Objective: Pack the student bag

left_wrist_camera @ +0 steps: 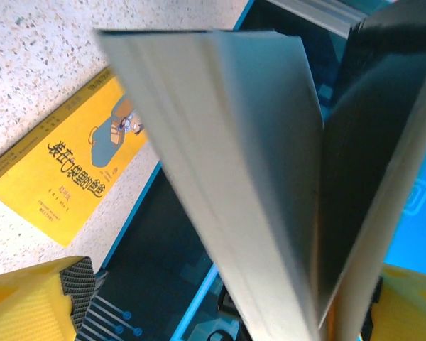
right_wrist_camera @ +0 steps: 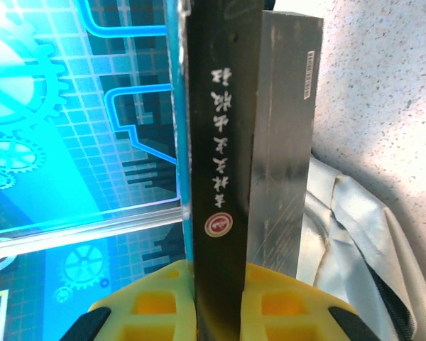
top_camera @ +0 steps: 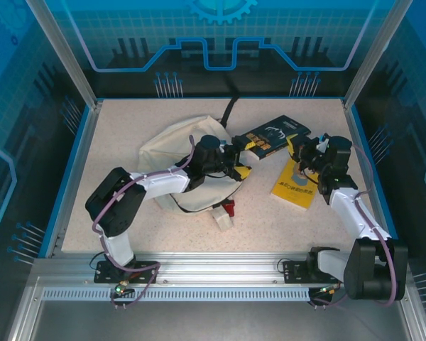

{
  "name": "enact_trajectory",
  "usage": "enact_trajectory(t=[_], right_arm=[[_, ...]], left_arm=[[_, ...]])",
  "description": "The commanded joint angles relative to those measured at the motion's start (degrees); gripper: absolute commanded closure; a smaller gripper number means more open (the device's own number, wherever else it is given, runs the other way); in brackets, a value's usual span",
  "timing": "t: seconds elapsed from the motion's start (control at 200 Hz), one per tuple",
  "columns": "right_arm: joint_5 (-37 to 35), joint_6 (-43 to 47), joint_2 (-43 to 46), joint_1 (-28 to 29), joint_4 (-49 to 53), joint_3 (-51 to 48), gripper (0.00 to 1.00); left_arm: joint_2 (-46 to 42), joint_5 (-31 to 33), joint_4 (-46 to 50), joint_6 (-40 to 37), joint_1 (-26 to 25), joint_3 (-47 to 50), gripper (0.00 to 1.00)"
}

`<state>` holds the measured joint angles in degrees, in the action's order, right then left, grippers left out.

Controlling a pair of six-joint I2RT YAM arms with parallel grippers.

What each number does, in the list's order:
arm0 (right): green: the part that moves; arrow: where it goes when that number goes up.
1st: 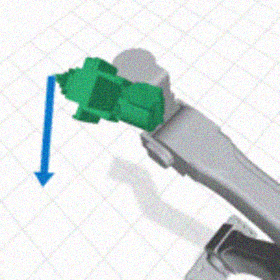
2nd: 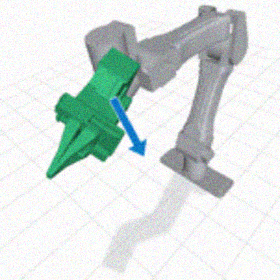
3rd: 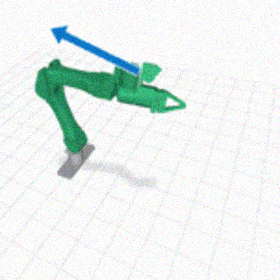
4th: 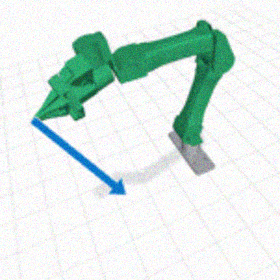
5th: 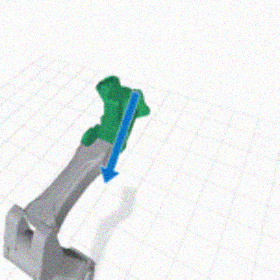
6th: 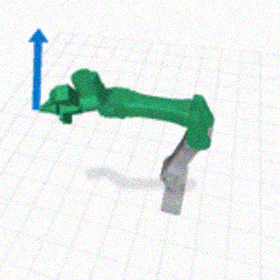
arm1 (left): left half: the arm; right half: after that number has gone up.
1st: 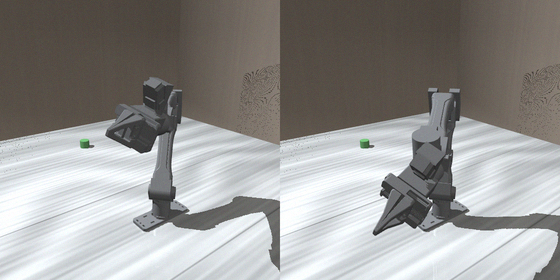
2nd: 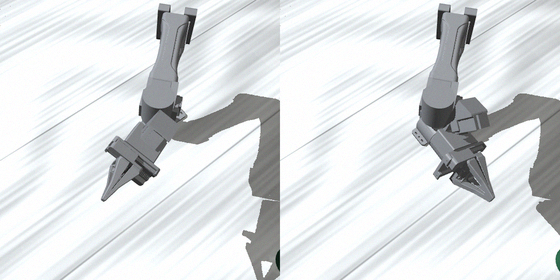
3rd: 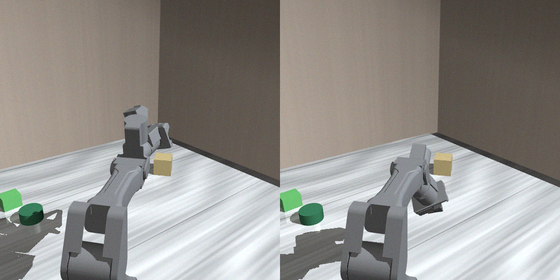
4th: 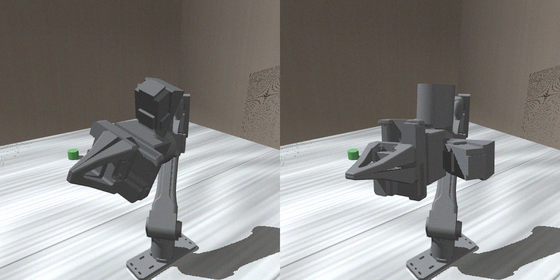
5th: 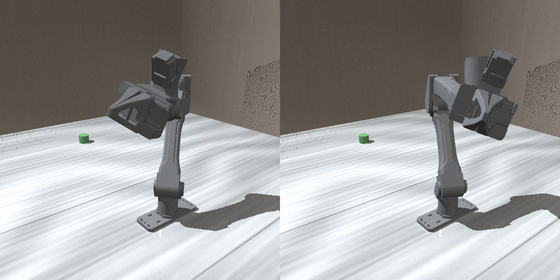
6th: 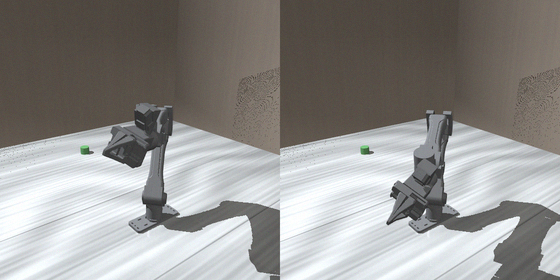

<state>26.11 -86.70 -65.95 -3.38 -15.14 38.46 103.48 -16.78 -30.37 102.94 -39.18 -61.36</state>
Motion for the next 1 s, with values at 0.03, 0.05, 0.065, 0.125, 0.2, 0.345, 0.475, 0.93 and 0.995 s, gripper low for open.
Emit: enact_trajectory(t=[0.03,0.05,0.065,0.125,0.2,0.345,0.475,0.93,0.995], right_arm=[[2.17,-2.86,1.44,0.84,-6.55,0.04,0.87],[2.19,-2.93,1.44,0.85,-6.51,-0.04,0.87],[2.29,-3.02,1.44,0.83,-6.42,-0.05,0.87],[2.67,-3.37,1.35,0.83,-6.55,-0.3,0.87],[2.93,-3.65,1.35,0.83,-6.57,-0.6,0.87],[3.16,-2.5,1.7,1.07,-3.81,-0.32,0.87],[3.59,-0.8,1.72,1.11,-1.07,-0.03,0.86],[9.02,34.34,-2.98,1.49,33.8,8.56,0.08],[12.11,38.58,-5.25,1.54,34.49,9.79,0.03]], left_arm=[[0.19,4.2,-2.17,2.88,-0.35,-1.94,0.13],[0.22,4.64,-2.62,2.88,-0.22,-1.85,0.14],[0.21,4.8,-2.93,2.89,-0.21,-1.9,0.15],[0.22,5.17,-3.56,2.89,-0.01,-2.05,0.22],[0.32,5.27,-4.28,2.89,0.31,-2.38,0.33],[-0.56,6.09,-3.68,2.89,0.95,-2.35,0.55],[-1.25,6.06,-2.48,1.8,1.64,-2.97,0.72],[-8.85,-6.81,8.4,-23.12,9.25,-4.18,0.96],[-9.72,-11.16,9.69,-25.27,10.65,-4.06,0.97]])
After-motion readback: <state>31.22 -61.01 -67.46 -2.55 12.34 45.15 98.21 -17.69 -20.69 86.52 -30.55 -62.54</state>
